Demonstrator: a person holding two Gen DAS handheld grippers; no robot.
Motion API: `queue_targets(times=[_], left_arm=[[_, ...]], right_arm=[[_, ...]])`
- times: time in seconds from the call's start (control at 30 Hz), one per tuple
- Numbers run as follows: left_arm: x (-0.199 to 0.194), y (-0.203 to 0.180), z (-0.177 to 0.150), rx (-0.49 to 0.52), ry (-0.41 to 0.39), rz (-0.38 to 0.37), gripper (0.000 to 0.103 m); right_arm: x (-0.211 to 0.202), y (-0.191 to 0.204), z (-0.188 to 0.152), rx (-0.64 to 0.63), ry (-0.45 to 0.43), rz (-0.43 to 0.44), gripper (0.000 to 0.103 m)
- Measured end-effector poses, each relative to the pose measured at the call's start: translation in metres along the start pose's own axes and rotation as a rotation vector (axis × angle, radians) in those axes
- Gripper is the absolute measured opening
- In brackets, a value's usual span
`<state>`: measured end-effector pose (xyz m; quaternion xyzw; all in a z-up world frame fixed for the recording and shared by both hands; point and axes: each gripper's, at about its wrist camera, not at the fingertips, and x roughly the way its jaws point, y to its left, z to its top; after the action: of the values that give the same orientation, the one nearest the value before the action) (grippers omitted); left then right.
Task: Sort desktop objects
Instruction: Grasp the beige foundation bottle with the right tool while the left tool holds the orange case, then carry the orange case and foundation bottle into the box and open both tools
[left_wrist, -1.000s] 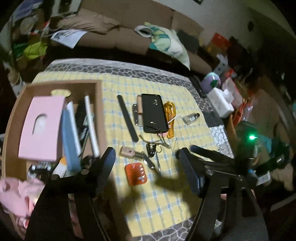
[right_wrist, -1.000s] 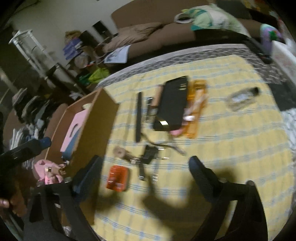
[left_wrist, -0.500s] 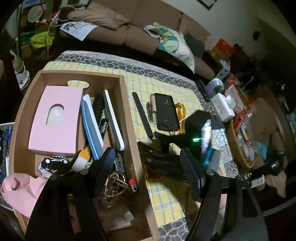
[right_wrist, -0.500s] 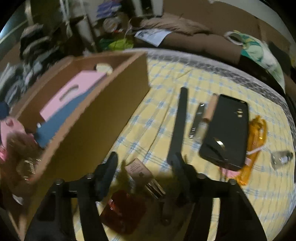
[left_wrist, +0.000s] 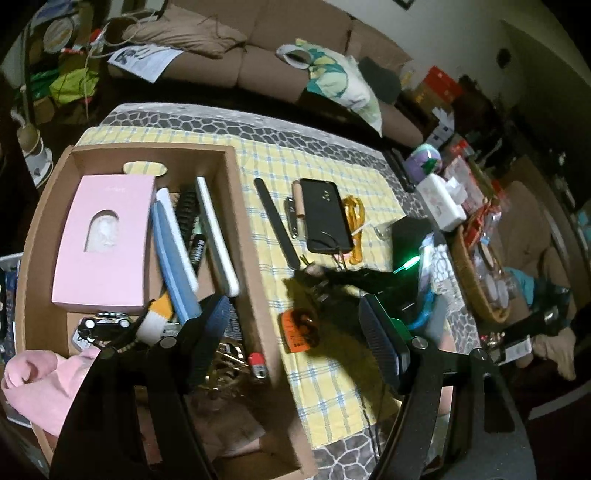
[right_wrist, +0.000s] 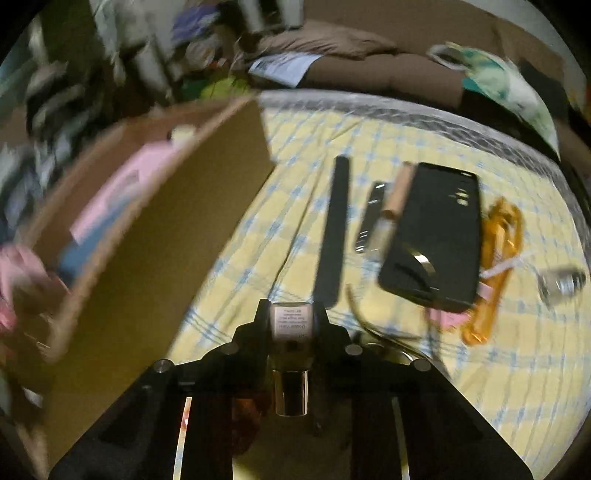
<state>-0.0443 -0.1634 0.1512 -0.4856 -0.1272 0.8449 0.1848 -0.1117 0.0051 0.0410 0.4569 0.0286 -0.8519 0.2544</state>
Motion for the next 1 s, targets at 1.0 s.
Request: queue_targets(times=[1.0], left_arm=[[0.193,-0.108,-0.052,1.019,0.693,0.397,0.070]], right_arm=[[-0.157,-0.116,-0.039,0.334,-0.160,0.152,0.021]])
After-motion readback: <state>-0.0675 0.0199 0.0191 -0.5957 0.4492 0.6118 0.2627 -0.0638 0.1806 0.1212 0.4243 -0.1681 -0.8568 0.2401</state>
